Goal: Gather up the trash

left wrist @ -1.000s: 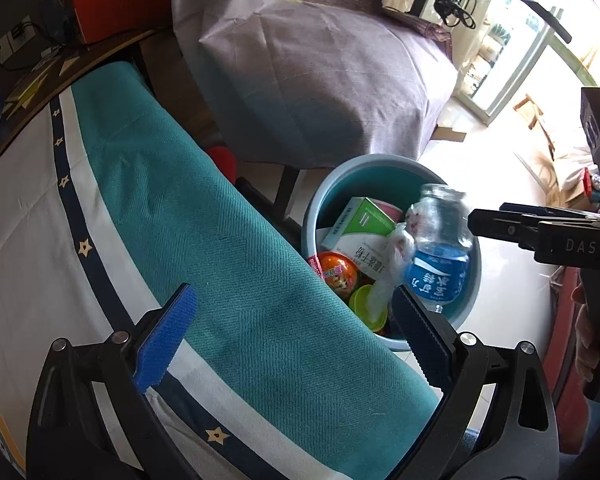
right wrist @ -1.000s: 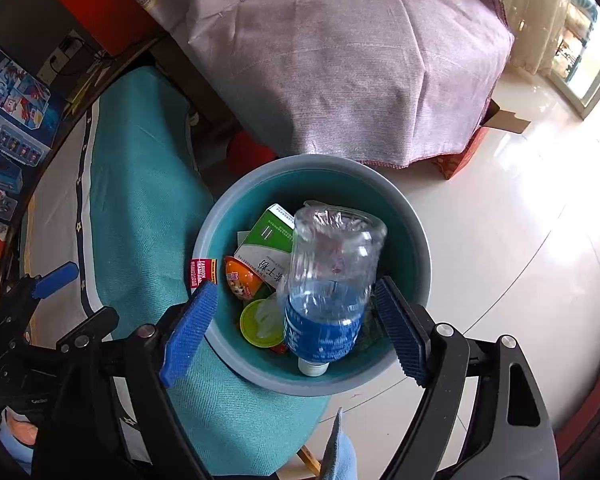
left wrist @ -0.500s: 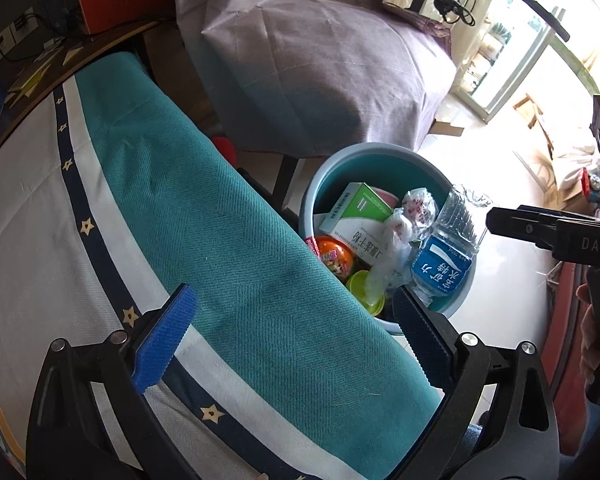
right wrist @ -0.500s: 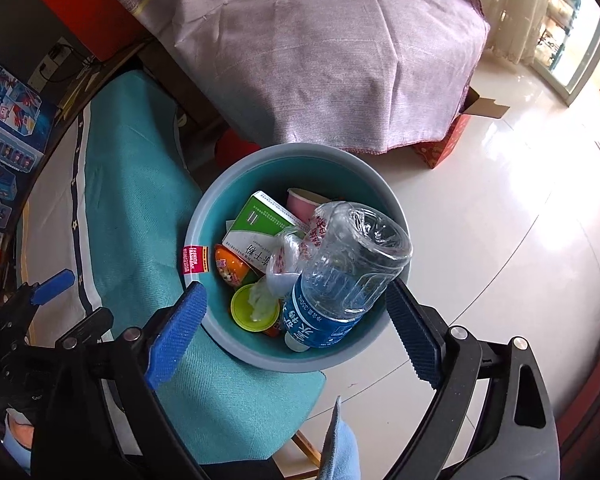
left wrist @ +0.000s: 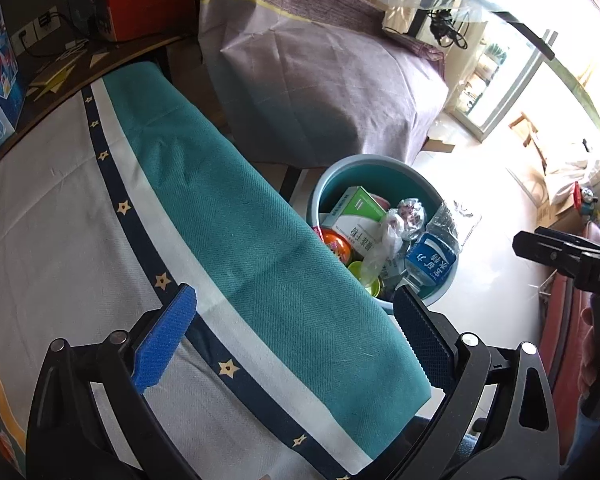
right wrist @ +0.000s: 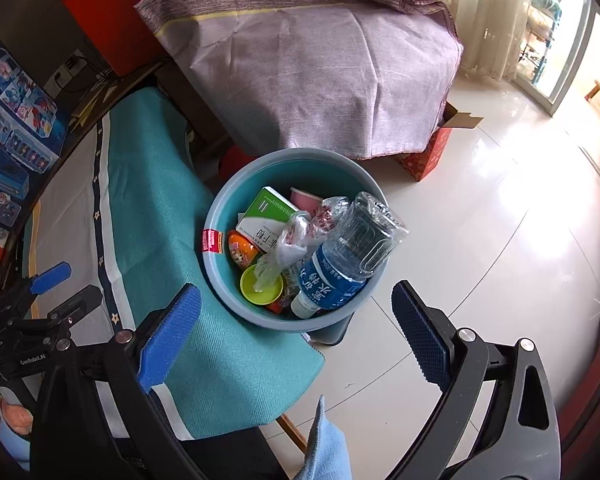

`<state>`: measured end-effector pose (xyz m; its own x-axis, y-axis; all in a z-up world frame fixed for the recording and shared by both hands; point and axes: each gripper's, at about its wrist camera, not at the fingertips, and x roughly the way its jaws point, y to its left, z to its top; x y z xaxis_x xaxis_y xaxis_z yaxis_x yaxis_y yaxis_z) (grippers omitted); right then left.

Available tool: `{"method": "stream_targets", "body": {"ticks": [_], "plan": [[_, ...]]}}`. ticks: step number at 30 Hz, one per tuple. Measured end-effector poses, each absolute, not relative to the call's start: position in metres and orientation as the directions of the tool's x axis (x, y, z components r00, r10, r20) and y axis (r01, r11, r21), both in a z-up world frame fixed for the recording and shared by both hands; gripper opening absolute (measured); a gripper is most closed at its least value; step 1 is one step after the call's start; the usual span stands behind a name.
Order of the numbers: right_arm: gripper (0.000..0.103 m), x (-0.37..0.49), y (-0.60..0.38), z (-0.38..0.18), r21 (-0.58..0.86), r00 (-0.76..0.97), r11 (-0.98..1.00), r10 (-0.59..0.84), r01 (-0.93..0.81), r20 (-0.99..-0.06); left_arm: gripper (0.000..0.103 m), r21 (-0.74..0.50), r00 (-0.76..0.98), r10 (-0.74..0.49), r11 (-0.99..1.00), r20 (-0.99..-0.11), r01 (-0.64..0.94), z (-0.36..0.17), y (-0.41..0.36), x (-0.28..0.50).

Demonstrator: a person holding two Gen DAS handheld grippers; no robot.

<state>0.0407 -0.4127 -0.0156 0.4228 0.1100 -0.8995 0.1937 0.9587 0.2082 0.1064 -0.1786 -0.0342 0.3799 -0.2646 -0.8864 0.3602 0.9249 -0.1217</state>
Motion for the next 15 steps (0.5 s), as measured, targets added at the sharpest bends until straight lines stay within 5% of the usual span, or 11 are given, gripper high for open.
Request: {"method": "stream_targets", "body": {"ticks": [15], "plan": [[0.096,-0.009,-0.358,0.009,0.153,0.491,0.988,0.119,0.028,-0.863,0.099,-0.126,0.44,-0.272,0.935,-0.856,0.332,-0.005,-0.151,0.068]]}}
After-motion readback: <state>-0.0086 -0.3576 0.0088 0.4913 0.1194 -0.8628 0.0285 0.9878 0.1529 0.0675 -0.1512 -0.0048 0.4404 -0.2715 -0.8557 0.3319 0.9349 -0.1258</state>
